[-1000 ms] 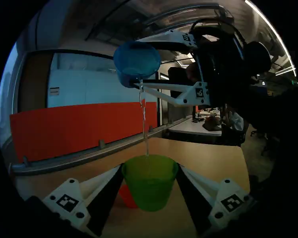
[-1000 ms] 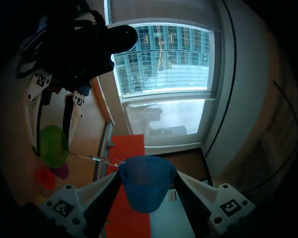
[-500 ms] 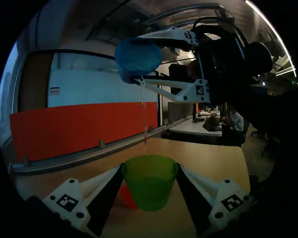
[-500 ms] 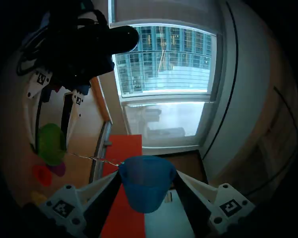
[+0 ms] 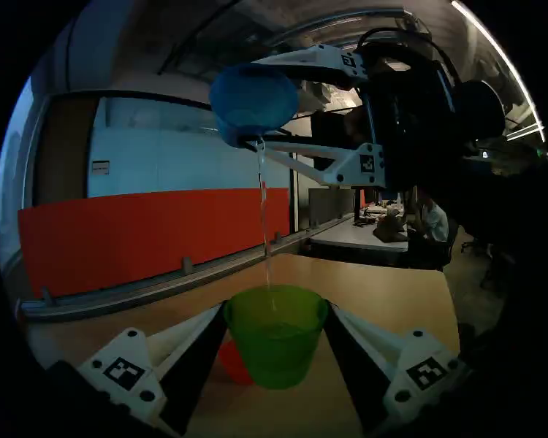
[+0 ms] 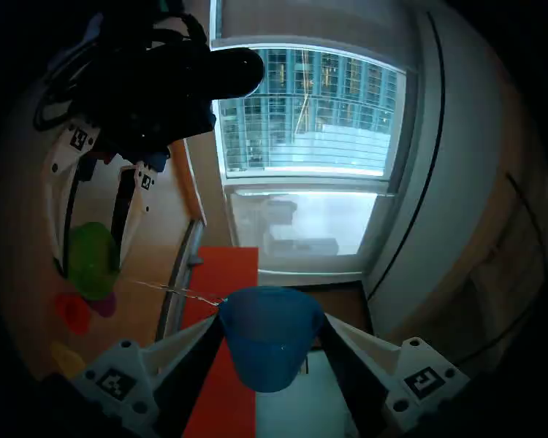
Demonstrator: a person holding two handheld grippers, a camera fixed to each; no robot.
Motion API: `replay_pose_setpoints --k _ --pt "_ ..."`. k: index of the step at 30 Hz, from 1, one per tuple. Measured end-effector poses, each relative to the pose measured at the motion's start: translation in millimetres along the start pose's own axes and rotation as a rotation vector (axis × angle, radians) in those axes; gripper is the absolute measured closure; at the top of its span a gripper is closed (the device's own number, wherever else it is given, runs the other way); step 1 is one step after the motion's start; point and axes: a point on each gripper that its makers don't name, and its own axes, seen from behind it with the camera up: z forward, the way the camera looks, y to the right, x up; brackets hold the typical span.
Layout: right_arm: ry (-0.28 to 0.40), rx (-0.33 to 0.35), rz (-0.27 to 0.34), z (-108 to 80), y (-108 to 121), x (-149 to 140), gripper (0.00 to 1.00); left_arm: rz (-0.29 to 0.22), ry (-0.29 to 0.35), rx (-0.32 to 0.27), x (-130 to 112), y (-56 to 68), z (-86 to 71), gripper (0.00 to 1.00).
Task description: Pour water
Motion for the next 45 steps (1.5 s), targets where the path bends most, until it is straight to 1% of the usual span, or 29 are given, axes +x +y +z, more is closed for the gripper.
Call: replay_pose_setpoints --k 21,26,35,41,45 --pt "0.010 -0.013 -0.099 2.1 2 10 0.09 0.003 -0.001 0.001 2 0.7 3.2 0.11" --pt "0.013 -0.013 -0.111 1.9 1 11 0.09 0.004 -0.001 0.002 1 0.8 4.2 0.11" --pt "0.015 -0.018 -0.096 -0.3 2 11 0.09 0.006 0.000 0.002 3 2.9 3.7 0.11" --pt "0.020 -0.015 -0.054 -2.8 2 11 0.09 0.007 0.001 0.002 3 3.0 3.5 0.11" --pt "0.021 -0.010 -0.010 -3.1 1 10 0.08 0.009 0.002 0.002 4 3.3 2.8 0.11"
